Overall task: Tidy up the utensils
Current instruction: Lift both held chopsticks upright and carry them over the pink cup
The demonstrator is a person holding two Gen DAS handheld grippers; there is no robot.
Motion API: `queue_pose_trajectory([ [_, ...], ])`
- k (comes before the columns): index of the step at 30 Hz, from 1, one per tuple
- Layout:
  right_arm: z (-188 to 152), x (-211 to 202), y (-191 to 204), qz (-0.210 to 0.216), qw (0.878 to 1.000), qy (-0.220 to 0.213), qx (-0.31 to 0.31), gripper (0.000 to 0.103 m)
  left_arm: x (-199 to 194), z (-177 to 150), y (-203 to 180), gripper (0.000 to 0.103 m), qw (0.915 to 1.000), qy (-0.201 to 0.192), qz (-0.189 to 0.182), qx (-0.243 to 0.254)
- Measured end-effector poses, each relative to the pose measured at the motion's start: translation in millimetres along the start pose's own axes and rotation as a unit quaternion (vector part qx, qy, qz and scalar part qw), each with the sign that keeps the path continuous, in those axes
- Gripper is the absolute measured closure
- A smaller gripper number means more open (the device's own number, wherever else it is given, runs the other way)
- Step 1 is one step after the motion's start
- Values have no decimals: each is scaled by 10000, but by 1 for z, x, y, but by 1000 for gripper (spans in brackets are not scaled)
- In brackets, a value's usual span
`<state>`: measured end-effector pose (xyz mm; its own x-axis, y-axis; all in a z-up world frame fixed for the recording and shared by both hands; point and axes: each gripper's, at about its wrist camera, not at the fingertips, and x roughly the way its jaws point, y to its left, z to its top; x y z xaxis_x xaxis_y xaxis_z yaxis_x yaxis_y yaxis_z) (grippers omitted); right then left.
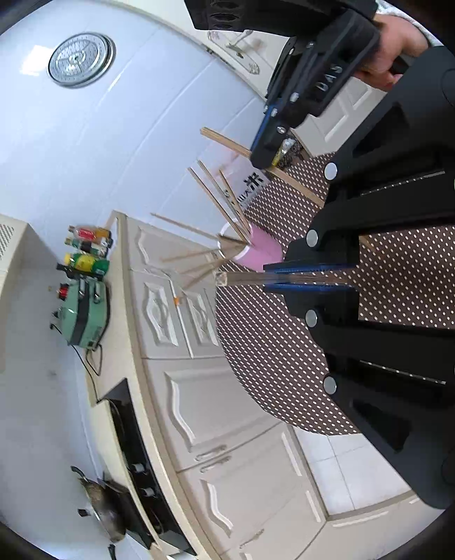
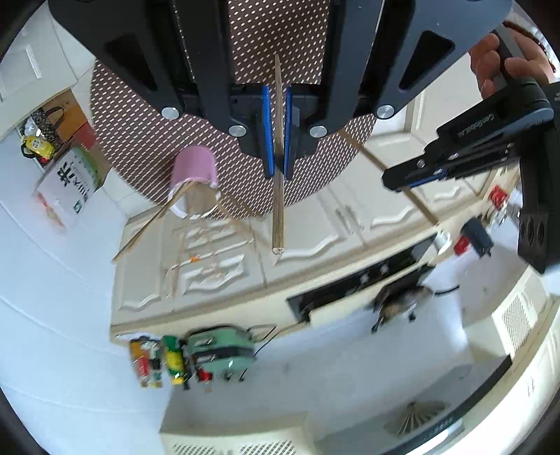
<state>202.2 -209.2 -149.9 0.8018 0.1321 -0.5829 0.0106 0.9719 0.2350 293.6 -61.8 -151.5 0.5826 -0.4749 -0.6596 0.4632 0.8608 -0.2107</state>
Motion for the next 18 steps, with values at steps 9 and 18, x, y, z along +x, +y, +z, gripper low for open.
queue_pose_trajectory([
  [9, 29, -26, -33, -241, 9977, -577, 256, 98, -4, 33, -24, 97, 9988, -359, -278, 161],
  [18, 66, -30, -51, -327, 9939, -1015, 281, 98, 8, 77, -40, 97, 9959, -689, -560, 139],
])
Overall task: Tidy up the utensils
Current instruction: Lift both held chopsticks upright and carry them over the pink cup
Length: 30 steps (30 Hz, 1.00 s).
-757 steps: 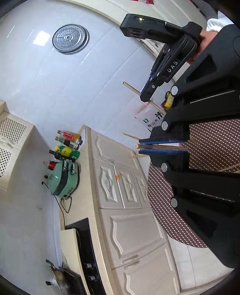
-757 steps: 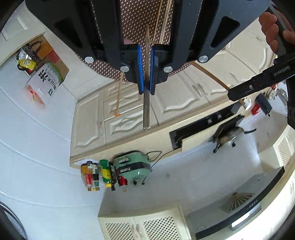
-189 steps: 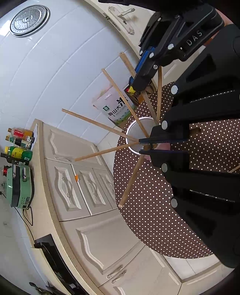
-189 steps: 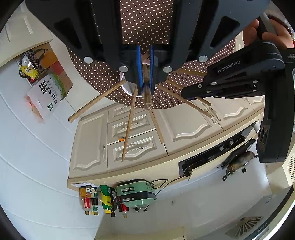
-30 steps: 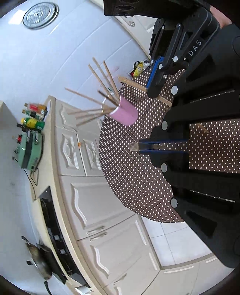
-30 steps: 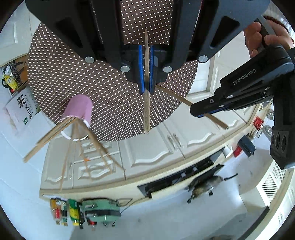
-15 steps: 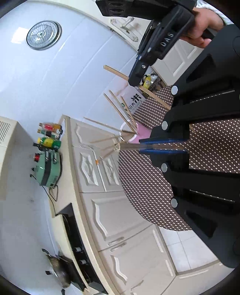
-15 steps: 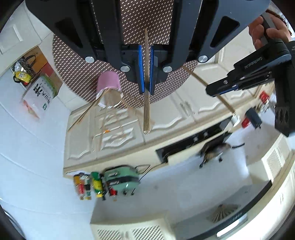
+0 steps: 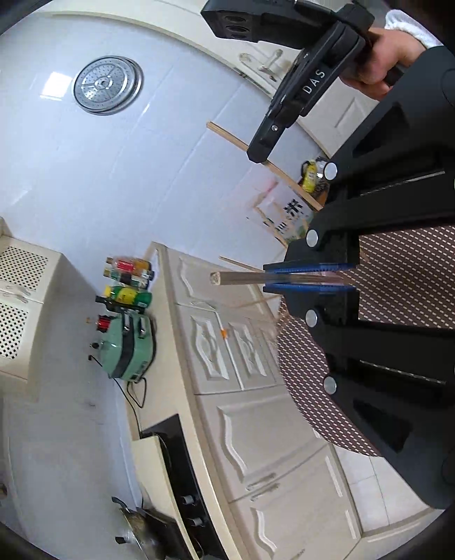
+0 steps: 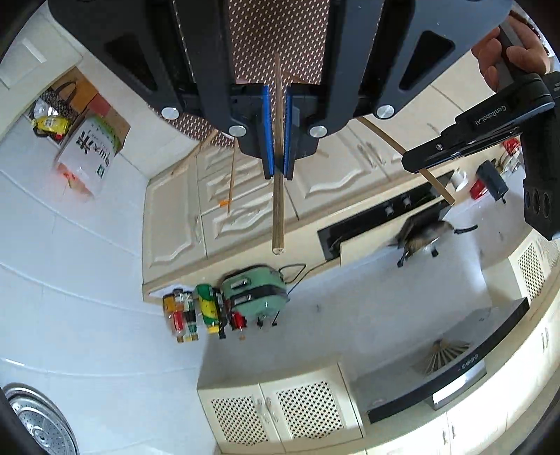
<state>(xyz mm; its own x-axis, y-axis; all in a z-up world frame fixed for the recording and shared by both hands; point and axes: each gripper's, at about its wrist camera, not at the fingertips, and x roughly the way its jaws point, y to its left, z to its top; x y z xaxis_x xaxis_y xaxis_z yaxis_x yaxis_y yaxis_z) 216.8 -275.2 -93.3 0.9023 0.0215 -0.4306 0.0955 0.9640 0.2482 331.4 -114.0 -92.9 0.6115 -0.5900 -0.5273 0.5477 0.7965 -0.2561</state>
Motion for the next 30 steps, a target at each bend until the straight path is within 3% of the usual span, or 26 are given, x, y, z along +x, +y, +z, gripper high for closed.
queue_pose_trajectory([
  [14, 33, 36, -24, -104, 9997, -222, -50, 99, 63, 31, -1, 97, 9999, 66, -50, -56],
  [30, 20, 81, -39, -205, 9993, -11, -323, 98, 135, 16, 14, 97, 9977, 658, 161, -30],
])
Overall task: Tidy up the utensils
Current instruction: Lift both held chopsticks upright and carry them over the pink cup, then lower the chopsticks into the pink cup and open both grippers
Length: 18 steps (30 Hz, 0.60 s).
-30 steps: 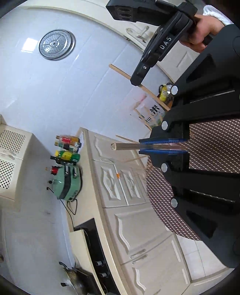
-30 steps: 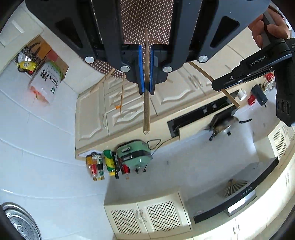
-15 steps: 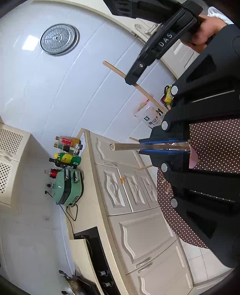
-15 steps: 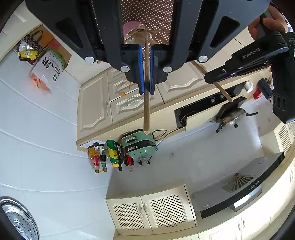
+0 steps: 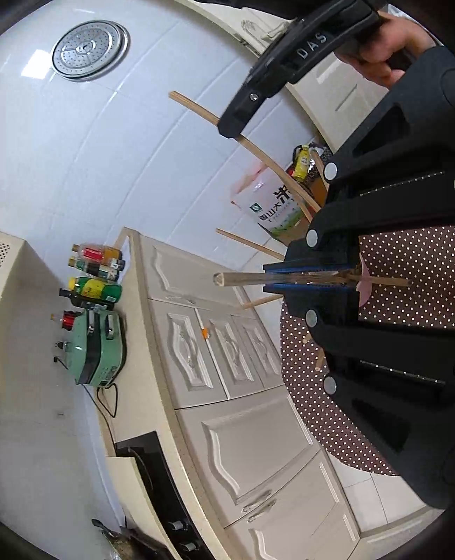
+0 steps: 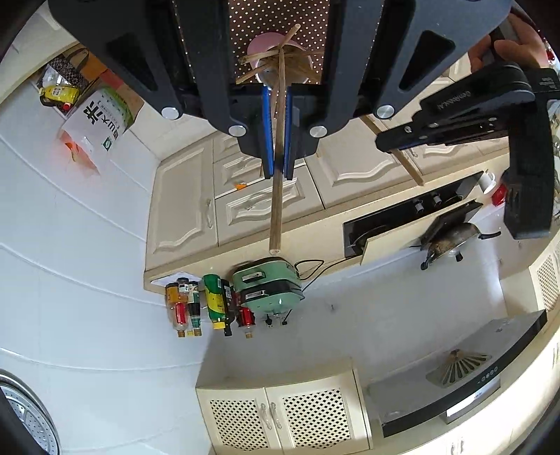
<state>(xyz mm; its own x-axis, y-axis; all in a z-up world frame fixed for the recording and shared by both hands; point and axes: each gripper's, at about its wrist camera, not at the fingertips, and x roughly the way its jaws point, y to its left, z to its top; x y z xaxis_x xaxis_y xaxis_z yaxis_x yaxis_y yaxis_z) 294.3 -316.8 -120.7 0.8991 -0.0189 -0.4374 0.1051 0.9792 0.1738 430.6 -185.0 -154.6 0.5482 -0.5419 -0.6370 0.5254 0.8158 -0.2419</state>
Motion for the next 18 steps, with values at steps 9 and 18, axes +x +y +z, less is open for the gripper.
queue_pose_trajectory([
  [9, -12, 16, 6, 102, 9993, 302, -198, 98, 21, -16, 0, 97, 9993, 361, 31, 128],
  [18, -36, 31, 17, 153, 9959, 787, -424, 98, 34, -31, -1, 97, 9974, 681, -34, 219],
])
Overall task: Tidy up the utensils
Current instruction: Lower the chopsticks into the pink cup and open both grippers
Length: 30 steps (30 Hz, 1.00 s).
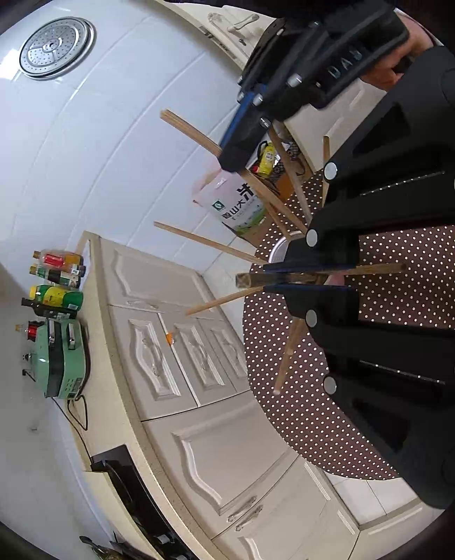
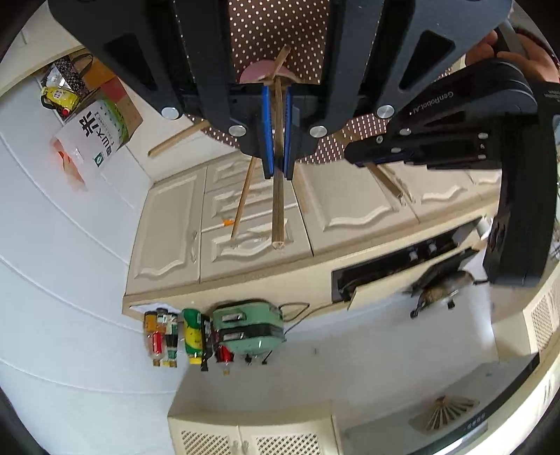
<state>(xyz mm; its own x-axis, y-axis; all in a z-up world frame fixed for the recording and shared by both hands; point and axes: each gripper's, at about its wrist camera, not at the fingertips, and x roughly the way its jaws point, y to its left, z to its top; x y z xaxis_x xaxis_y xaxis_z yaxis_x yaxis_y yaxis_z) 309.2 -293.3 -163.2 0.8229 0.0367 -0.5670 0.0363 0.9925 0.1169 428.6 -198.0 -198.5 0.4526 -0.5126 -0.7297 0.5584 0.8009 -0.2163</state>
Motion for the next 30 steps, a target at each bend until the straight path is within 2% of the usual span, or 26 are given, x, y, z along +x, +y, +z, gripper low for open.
queue_pose_trajectory([
  [10, -25, 21, 6, 12, 9982, 594, -28, 98, 5, -8, -3, 97, 9998, 161, 29, 81],
  [17, -26, 15, 5, 49, 9980, 589, 206, 97, -2, -8, 2, 96, 9998, 186, 38, -33],
  [19, -26, 10, 5, 64, 9981, 560, 266, 93, -7, -9, 1, 96, 9998, 166, 59, -16],
  [21, -25, 5, 5, 70, 9982, 527, 294, 81, -13, -9, 2, 96, 9999, 118, 109, -7],
  [23, -25, -2, 6, 82, 9983, 455, 354, 75, -22, -9, 3, 96, 9999, 56, 142, -51],
  [24, -25, -6, 7, 91, 9984, 426, 371, 74, -25, -9, 4, 92, 9999, 28, 147, -64],
  [27, -24, -16, 11, 80, 9987, 330, 375, 70, -43, -14, 4, 45, 9993, -195, 290, -90],
  [30, -25, -30, 16, 75, 9989, 217, 401, 67, -64, -20, 3, 45, 9984, -400, 383, -68],
])
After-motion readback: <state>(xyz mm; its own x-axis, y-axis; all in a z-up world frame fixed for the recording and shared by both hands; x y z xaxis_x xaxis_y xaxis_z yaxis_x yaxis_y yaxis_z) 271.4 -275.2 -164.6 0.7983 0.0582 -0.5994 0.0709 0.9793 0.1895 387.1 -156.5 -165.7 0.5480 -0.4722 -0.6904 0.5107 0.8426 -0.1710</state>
